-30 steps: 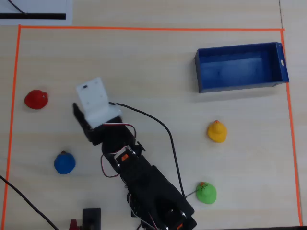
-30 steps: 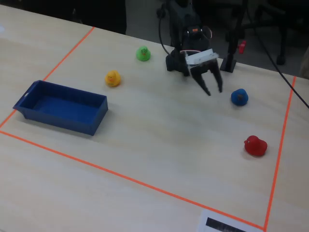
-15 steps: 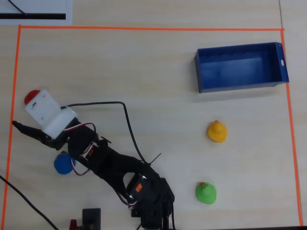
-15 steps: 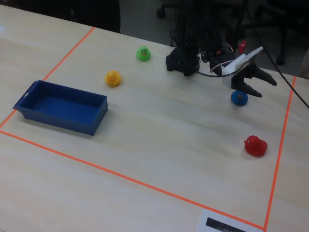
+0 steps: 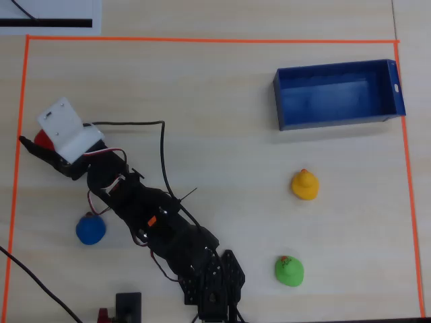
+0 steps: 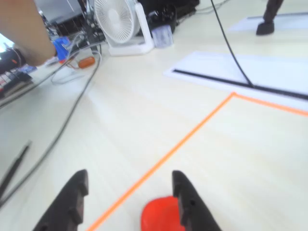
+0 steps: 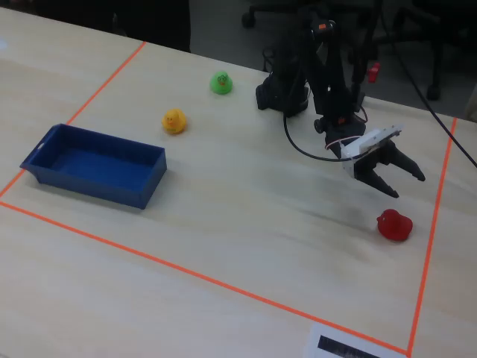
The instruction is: Grasp red duck and put it into box.
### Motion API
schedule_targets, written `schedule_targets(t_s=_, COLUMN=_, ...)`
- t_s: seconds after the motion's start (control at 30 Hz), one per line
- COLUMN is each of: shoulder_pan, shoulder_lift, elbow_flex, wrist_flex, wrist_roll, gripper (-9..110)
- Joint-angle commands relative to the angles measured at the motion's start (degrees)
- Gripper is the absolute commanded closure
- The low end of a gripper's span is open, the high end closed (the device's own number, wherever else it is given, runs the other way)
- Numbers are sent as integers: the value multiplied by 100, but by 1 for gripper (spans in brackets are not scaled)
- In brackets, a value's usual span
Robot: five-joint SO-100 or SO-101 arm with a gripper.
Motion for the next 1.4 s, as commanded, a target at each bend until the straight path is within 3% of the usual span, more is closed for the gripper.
schedule_targets(t_s=0.0, shoulder_pan=44, shoulder_lift=-220, elbow_flex=-308, wrist_flex=-211, wrist_roll=-105, gripper=77)
schedule_targets(t_s=0.47, shoulder_pan=378, shoulder_lift=-1213, elbow_flex=-1626, wrist_flex=1046, wrist_roll=141, gripper=62)
schedule_targets(t_s=1.2, shoulder_pan=272, shoulder_lift=-1406, elbow_flex=-677, wrist_flex=817, wrist_roll=44, gripper=72)
schedule_targets(t_s=1.37, shoulder_pan=290, shoulder_lift=-1327, elbow_flex=-712, wrist_flex=932, wrist_roll=-79, gripper=80)
